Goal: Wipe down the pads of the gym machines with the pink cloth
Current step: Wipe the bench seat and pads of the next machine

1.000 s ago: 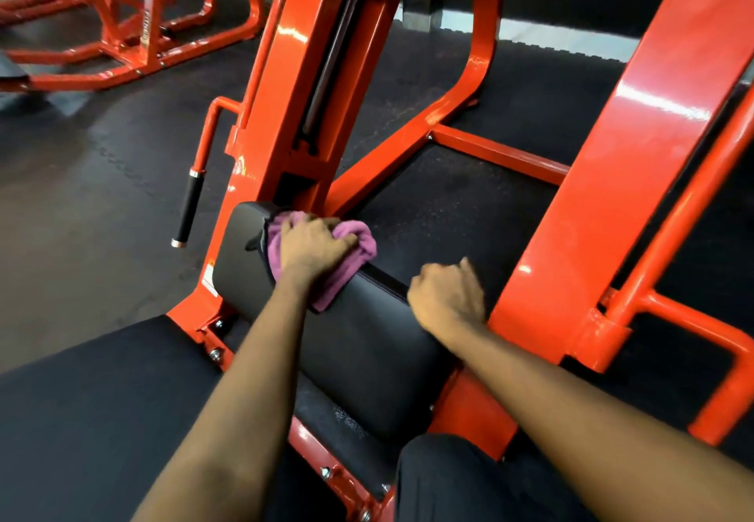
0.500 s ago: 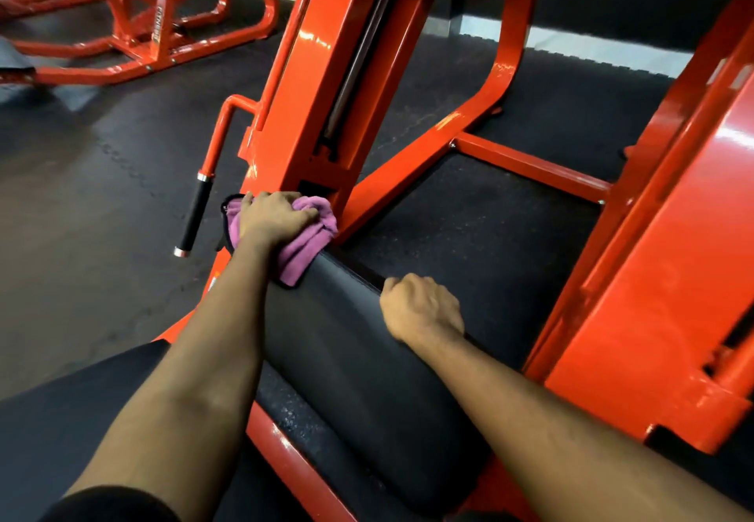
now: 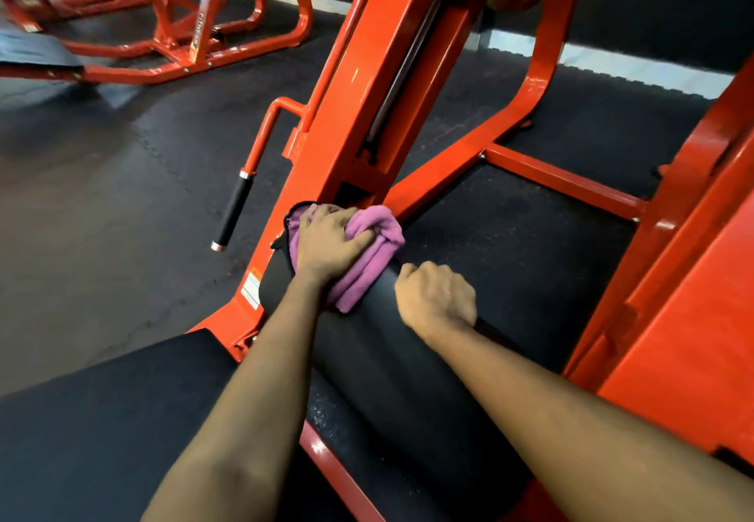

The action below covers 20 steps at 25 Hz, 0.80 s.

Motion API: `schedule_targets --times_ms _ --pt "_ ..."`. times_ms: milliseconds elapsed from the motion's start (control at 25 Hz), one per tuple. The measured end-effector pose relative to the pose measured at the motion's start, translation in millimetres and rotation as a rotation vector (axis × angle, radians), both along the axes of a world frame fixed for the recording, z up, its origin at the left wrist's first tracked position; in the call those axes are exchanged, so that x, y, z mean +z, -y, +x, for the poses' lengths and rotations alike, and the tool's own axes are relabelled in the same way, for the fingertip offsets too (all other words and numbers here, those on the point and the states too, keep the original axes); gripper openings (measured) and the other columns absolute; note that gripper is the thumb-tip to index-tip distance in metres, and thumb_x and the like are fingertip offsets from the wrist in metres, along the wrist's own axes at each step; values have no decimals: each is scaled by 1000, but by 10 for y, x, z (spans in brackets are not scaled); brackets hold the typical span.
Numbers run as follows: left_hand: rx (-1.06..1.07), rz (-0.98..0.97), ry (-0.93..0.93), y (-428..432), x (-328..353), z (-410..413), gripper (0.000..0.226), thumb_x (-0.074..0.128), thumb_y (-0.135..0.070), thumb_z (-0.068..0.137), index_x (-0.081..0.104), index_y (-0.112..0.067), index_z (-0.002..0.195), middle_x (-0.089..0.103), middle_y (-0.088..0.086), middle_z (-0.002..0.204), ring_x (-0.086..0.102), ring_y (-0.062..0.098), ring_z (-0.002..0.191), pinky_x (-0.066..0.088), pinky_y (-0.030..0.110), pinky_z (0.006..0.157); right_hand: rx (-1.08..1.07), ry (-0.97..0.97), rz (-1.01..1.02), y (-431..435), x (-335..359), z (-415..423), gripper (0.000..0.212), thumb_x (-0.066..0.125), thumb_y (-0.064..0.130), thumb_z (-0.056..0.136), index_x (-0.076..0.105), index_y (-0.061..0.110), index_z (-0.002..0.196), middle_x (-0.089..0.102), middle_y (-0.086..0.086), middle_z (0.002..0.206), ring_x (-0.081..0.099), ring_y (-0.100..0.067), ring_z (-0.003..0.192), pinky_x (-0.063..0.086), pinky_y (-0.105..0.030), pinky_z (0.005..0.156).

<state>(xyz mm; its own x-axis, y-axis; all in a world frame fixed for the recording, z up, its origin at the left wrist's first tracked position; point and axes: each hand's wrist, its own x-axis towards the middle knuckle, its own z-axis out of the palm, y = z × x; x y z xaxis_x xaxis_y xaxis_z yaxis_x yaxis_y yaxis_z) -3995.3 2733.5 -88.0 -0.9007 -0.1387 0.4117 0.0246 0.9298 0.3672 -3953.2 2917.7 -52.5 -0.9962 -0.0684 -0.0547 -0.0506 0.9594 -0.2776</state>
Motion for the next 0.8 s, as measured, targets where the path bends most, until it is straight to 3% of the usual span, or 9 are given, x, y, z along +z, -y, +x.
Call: schedule_targets --times_ms 120,280,480,600,680,800 --pt "44 93 -20 351 16 -198 31 51 -50 83 68 -24 83 72 -2 81 65 25 86 49 39 81 -27 -55 29 -26 -90 1 53 28 33 102 73 8 91 73 -14 95 67 -31 84 39 -33 65" --pt "166 707 3 809 -144 -198 34 64 -50 85 72 -30 111 74 -8 106 67 10 104 51 37 99 -64 -113 79 16 -139 0 53 25 33 101 61 12 67 55 -6 59 43 -18 48 28 -29 46" --pt "434 868 35 991 -587 205 63 47 -79 81 62 -36 124 67 -2 125 60 21 116 44 43 104 -59 -156 64 30 -177 6 50 25 33 100 49 13 60 64 -9 66 48 -21 54 33 -30 48" --pt "536 946 -5 803 -792 558 46 46 -61 94 58 -30 126 64 0 121 58 22 111 41 34 90 -67 -148 81 36 -184 4 52 25 33 100 51 13 59 53 -8 55 44 -19 47 31 -27 44" --pt "638 1062 -60 632 -847 715 41 48 -57 95 57 -30 123 65 -3 118 59 22 111 42 35 91 -69 -136 91 45 -175 12 55 25 33 100 54 12 59 47 -4 51 40 -17 43 27 -25 41" --pt "853 1210 -15 395 -921 857 57 42 -69 86 56 -28 122 66 4 113 61 28 101 47 42 92 -63 -138 89 61 -169 19 54 25 32 100 56 12 60 46 -4 51 43 -18 45 27 -25 41"
